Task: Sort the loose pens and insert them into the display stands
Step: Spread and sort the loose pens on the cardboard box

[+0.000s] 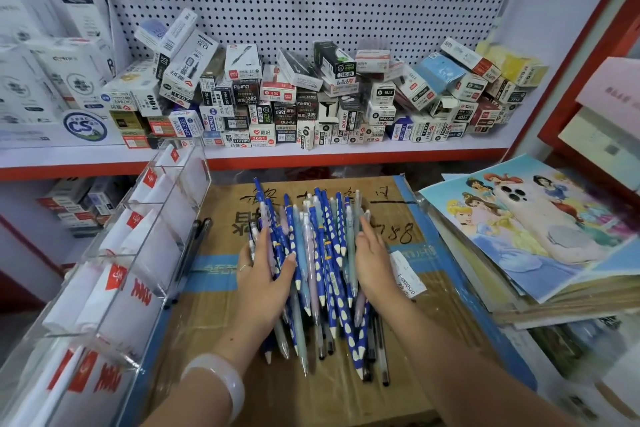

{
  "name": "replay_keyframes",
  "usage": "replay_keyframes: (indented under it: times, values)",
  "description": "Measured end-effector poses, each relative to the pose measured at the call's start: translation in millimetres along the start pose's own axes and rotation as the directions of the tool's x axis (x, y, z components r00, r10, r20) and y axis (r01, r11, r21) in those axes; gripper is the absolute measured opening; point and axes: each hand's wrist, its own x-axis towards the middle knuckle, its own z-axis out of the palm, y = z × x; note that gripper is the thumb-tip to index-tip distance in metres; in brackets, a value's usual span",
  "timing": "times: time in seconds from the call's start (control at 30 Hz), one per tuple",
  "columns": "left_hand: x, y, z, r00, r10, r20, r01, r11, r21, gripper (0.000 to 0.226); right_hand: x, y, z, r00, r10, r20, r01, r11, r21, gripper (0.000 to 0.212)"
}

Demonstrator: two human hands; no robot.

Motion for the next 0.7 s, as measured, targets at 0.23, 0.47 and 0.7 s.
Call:
replay_keyframes:
  times: [0.23,0.47,0.7]
  values:
    - [4,-10,-2,0.999,-0.006,-0.048,0.007,1.0,0.012,0.065,3,13,-10,0.997,-0.042,-0.058,0.04,0.999,-0.031,0.044]
    - [3,-15,-11,0.995,-0.075,-0.068,0.084,0.988,0.132,0.071,5,32,-16,0.991,-0.092,-0.097,0.07,0.977,-0.203,0.045]
    - [2,-19,-19,0.994,-0.063,-0.09,0.073,0.992,0.102,0.072,6,37,-23,0.984,-0.092,-0.154,0.057,0.974,-0.218,0.046]
